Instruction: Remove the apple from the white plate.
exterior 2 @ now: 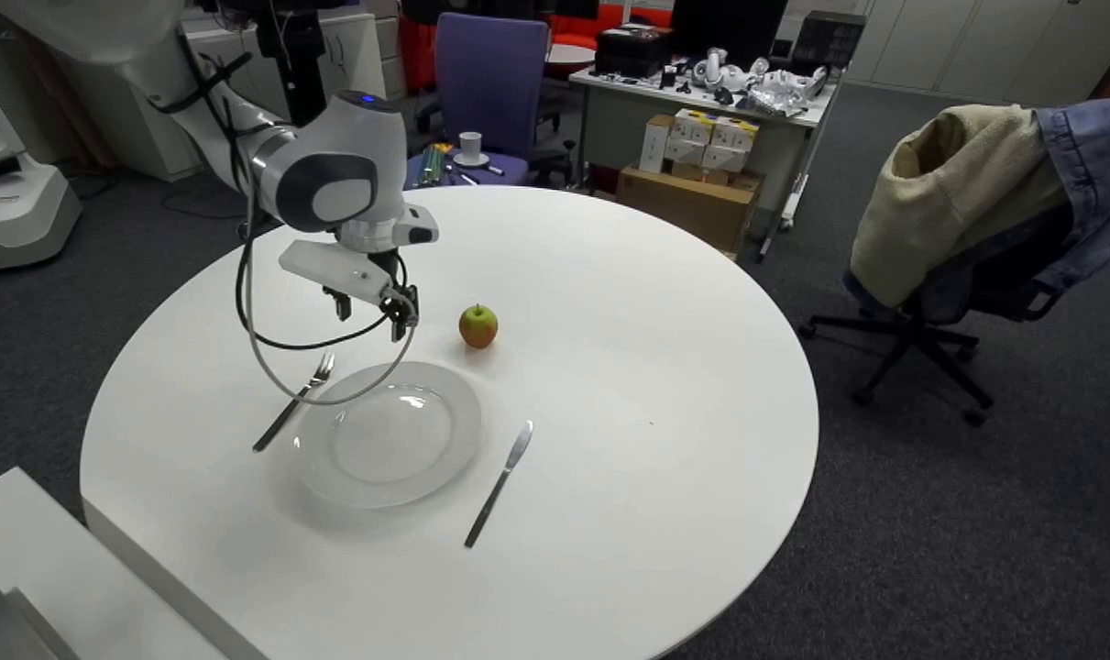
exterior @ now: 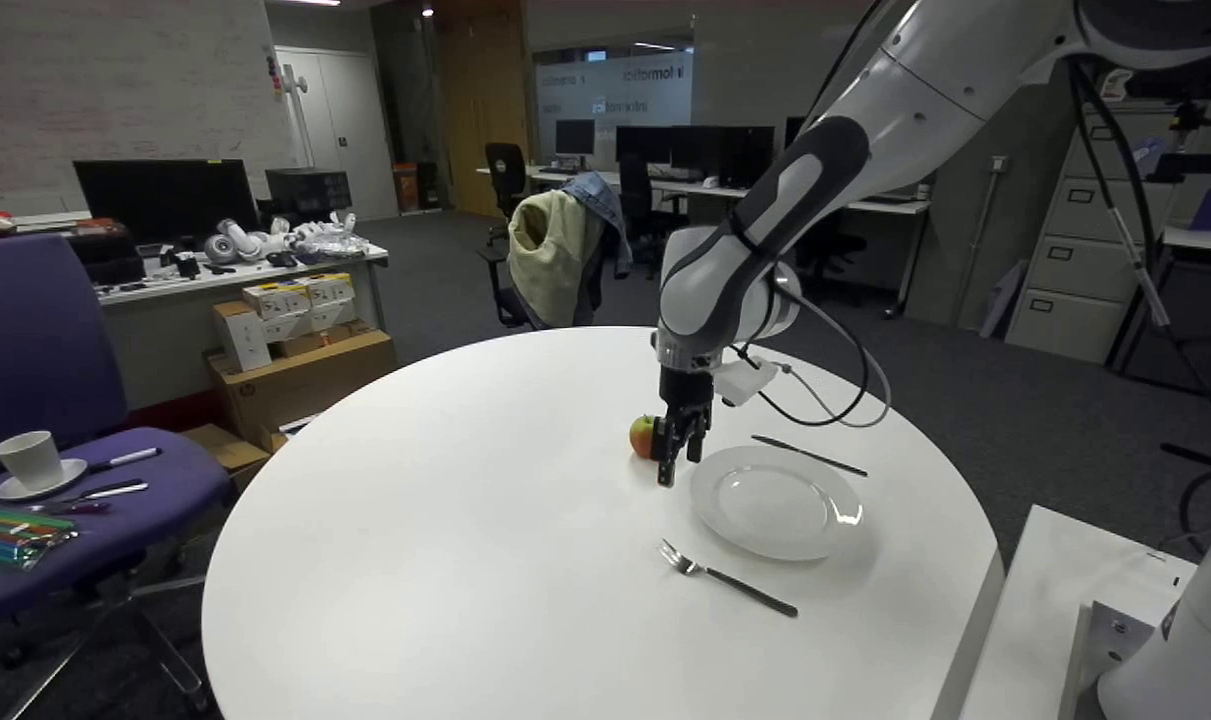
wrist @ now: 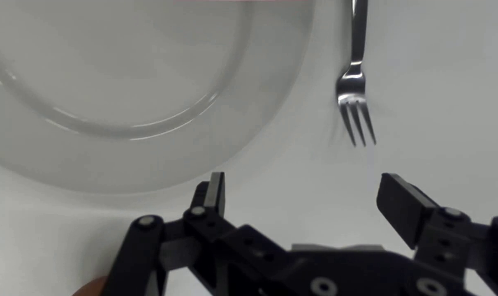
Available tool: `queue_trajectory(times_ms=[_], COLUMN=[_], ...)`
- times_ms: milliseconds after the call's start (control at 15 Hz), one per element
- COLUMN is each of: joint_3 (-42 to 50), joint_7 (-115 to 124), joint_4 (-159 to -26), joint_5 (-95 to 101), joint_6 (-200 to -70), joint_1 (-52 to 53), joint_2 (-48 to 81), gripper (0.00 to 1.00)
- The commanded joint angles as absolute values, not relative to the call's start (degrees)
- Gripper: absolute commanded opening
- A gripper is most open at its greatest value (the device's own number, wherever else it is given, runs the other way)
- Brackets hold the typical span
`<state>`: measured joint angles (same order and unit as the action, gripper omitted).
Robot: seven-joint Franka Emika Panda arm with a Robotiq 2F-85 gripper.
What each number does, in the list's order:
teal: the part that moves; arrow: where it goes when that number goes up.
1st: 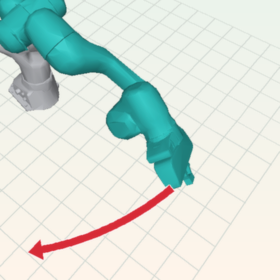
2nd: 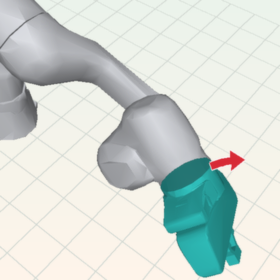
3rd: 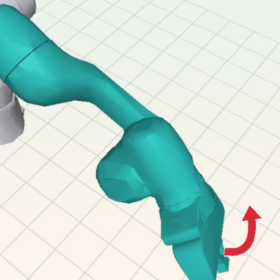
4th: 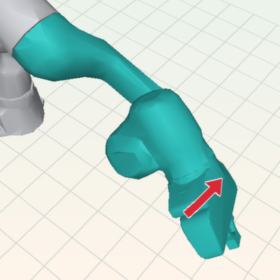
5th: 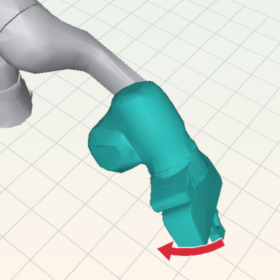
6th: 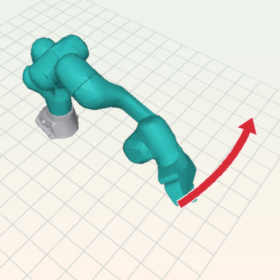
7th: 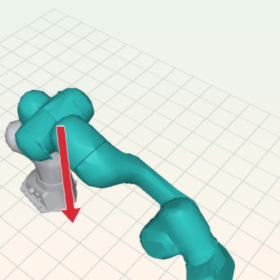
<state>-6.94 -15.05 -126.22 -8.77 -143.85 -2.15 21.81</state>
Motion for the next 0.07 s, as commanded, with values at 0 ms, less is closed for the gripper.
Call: queue_trajectory(times_ms=[0], joint_3=[-6.92], joint_7=[-14.31], joint_4=[-126.73], joint_5=[-8.46], joint_6=[-143.89], joint_1=[-1.52], joint_2=[21.62], gripper=[1.00])
